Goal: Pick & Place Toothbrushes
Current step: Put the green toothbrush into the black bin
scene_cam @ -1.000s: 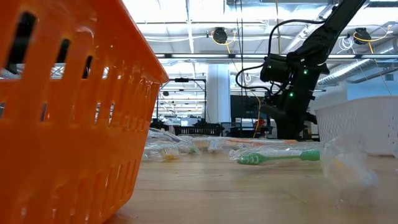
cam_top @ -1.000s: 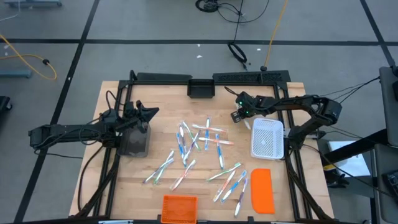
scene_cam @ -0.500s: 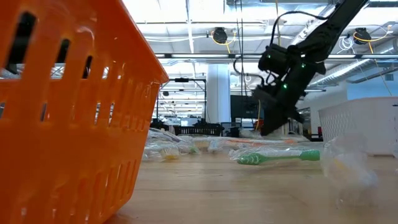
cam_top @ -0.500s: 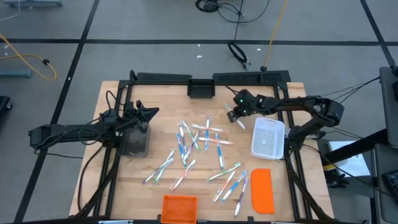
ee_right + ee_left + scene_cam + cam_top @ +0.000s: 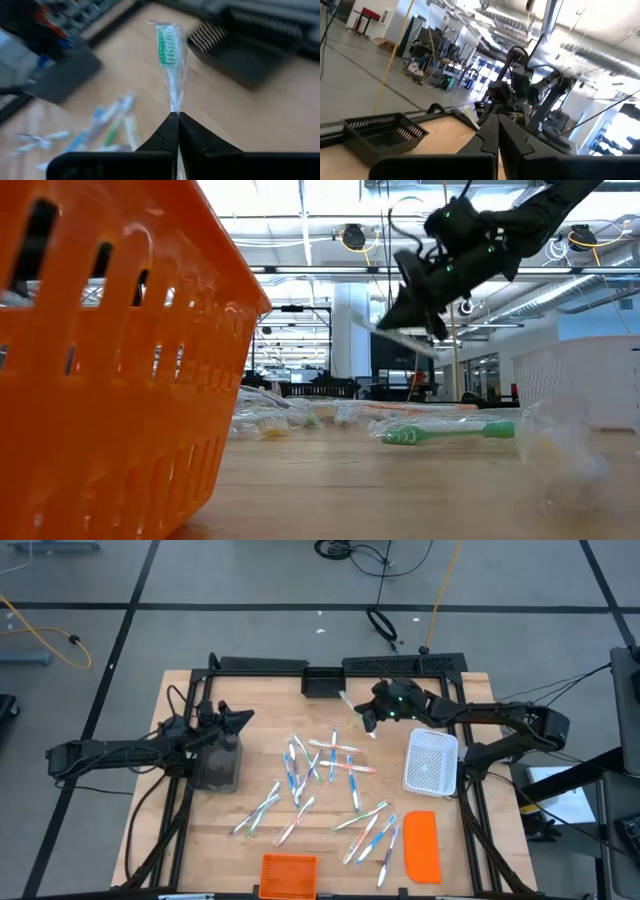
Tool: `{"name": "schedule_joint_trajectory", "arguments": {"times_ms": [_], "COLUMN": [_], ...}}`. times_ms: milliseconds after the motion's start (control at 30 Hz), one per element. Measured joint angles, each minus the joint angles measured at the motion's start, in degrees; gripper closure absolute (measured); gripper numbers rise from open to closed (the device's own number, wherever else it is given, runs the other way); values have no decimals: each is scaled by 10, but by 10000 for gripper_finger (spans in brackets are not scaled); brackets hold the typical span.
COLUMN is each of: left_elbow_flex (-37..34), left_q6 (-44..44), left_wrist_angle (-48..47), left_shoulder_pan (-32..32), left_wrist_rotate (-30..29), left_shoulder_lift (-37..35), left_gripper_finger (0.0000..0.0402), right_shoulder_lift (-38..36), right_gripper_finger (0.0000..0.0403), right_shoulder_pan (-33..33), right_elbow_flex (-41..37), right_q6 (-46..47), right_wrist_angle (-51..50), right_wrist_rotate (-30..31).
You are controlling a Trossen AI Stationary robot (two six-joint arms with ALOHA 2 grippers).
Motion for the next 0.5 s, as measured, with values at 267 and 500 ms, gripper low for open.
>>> {"name": "schedule_joint_trajectory", "arguments": {"times_ms": [267, 500], "left_elbow_flex": [8, 85], "left_q6": [-12, 28], "left_wrist_angle": [35, 34], "left_shoulder_pan": [-21, -59], "left_wrist_rotate": [4, 1], "left_shoulder_lift": [8, 100], "left_gripper_finger": [398, 398], "right_shoulder_lift": [-8, -9], "right_gripper_finger": [402, 403], "right_shoulder_pan": [41, 64], "right_elbow_flex": [0, 0], "right_q6": [-5, -21], "right_wrist_angle": [103, 134], "right_wrist_rotate": [-17, -30]}}
